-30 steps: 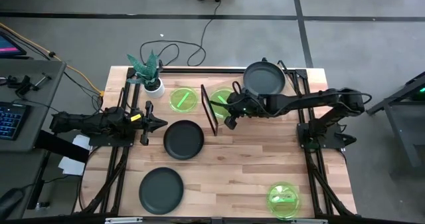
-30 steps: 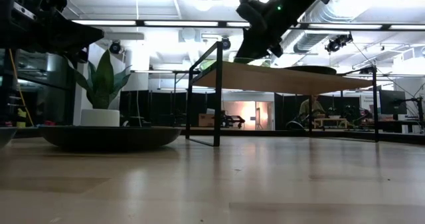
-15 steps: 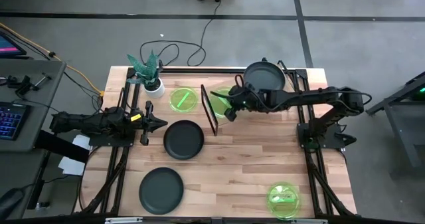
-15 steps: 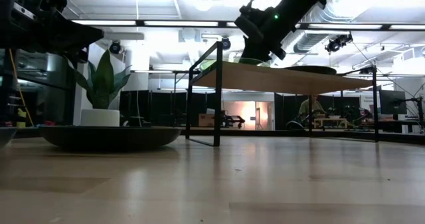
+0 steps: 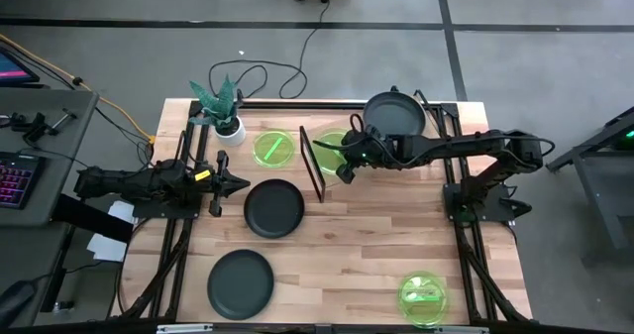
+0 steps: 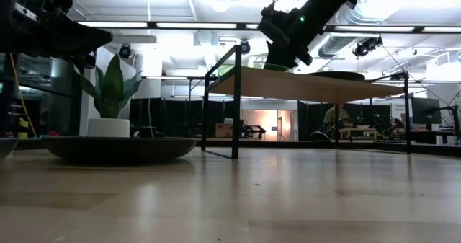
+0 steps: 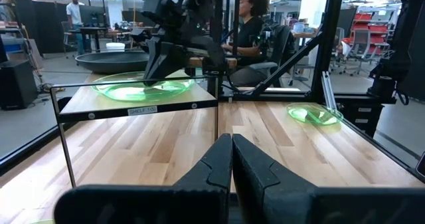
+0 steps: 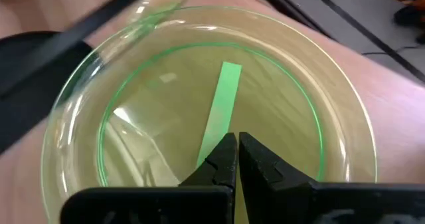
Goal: Place and stack plates onto a shelf
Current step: Put the middle right green plate on the shelf, then adjust the black plate on the shelf
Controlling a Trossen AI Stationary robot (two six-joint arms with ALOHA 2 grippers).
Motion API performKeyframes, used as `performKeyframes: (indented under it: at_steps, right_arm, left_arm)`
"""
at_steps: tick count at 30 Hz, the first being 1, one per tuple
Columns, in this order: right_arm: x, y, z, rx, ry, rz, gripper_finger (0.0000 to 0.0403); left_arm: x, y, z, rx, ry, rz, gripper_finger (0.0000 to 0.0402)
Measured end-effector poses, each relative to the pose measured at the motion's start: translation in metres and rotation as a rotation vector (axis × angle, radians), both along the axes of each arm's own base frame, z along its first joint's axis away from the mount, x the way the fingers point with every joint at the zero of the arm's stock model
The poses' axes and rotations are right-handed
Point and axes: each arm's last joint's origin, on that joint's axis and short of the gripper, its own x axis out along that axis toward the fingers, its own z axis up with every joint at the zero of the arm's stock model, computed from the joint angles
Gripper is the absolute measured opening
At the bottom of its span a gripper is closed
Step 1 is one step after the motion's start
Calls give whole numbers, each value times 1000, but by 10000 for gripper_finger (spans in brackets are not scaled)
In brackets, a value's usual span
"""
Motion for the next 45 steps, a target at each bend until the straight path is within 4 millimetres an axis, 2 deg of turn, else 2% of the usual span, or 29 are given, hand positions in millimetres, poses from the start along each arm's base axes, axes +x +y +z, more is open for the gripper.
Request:
performKeyframes:
  at_steps: [12,18,21,26,28,33,39,45]
  right_arm:
    - [-1,-15,2,-23,-32,-91,0]
    - [-2,-17,12,-107,-64,-77,0]
    - [-16,-19,26,-166,-52,-139,0]
    - [-54,-25,50,-216,-22,-319,0]
    - [-70,-29,52,-208,24,-397,0]
    - [-94,-46,38,-145,114,-551,0]
    - [-104,-61,11,-79,174,-583,0]
    - [-108,-67,7,-39,179,-589,0]
  left_arm:
    - [0,0,0,0,1,1,3]
    - [0,0,0,0,0,1,3]
    - [0,0,0,0,0,0,3]
    - [0,0,0,0,0,0,3]
    - [0,0,0,0,0,0,3]
    - [0,0,0,0,1,0,3]
    - [0,0,0,0,0,0,3]
    - [0,0,0,0,1,0,3]
